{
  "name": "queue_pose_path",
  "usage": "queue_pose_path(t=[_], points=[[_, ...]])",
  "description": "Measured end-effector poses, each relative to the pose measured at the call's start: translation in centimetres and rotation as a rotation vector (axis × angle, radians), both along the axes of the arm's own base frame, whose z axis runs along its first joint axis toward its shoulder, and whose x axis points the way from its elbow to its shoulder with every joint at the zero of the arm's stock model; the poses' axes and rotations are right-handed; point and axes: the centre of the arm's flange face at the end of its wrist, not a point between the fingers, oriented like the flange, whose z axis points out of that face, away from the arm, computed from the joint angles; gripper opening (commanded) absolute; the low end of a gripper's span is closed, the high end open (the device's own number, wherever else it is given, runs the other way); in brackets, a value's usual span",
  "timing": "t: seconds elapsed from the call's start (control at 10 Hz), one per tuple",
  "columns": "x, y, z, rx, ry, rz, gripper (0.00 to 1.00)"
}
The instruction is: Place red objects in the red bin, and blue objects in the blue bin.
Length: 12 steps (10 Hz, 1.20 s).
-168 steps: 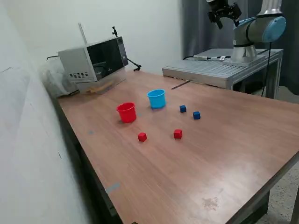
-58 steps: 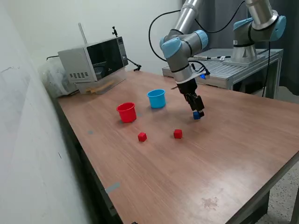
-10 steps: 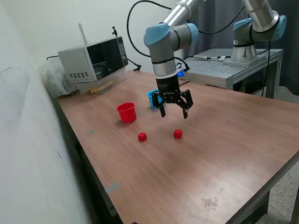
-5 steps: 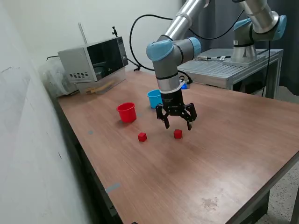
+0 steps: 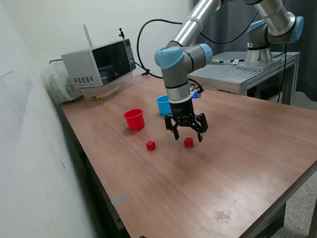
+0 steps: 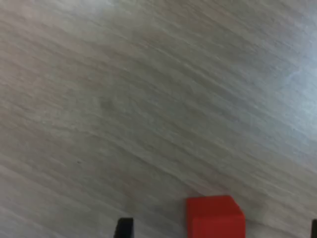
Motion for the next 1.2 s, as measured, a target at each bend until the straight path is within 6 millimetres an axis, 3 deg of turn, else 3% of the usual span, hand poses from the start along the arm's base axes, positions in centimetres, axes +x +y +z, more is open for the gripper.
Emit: queue_pose_path(t=[0.1,0.8,1.0,1.2], points=[[-0.1,0.0,-0.1,0.0,0.0,0.0,0.0],[-0.3,0.1,0.1,0.006,0.007,-0.006,0.0],[-0.4,0.4,2.6,0.006,0.036,-0.012,0.0],[-0.6,1.2,6.7,0.006,0.08,-0.024,0.0]])
